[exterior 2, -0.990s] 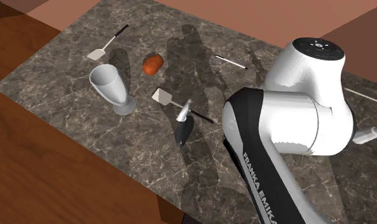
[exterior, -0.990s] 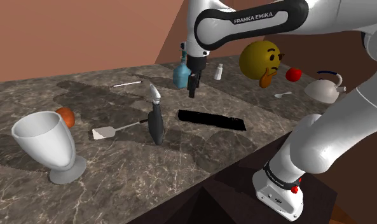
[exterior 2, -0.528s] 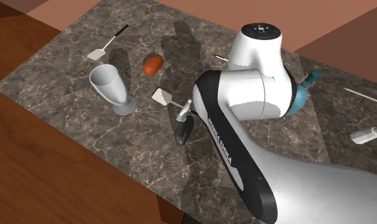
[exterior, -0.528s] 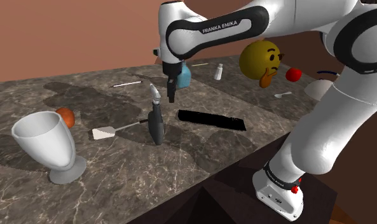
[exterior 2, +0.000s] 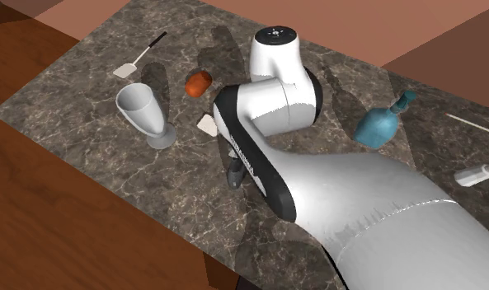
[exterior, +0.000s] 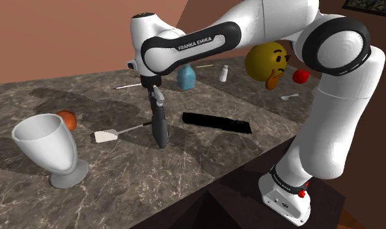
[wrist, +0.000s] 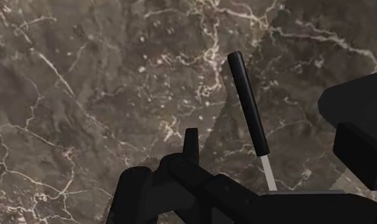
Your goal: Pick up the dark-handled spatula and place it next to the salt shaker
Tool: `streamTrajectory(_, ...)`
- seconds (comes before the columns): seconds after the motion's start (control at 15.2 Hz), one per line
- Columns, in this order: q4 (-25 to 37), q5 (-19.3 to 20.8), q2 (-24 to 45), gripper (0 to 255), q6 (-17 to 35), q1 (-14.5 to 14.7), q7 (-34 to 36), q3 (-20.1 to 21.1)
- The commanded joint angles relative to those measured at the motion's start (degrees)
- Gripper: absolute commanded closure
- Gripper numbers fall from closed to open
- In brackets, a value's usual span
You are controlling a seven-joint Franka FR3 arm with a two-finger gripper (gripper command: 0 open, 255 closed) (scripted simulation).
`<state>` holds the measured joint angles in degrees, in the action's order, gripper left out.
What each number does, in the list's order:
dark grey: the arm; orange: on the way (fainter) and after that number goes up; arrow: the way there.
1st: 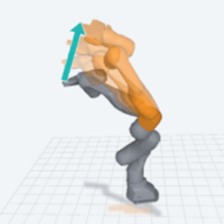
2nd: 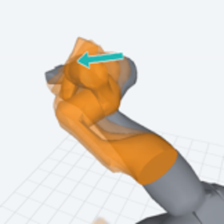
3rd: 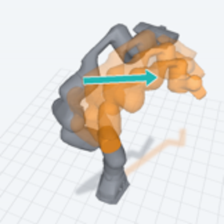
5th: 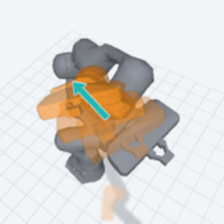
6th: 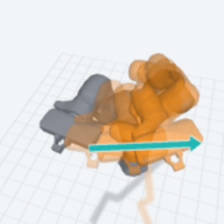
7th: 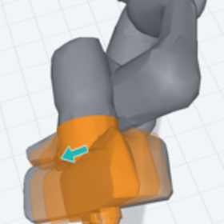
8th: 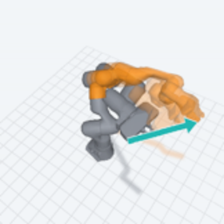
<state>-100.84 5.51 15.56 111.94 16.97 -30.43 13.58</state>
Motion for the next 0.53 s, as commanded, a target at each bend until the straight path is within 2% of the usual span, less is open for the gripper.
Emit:
streamTrajectory(0.0,3.6,1.4,3.3,0,-0.2,1.4,-1.4,1.0)
streamTrajectory(0.33,12.0,5.0,11.4,0,-0.4,5.2,-5.3,2.8)
streamTrajectory(0.46,12.5,5.5,12.6,0,0.2,5.7,-5.8,3.0)
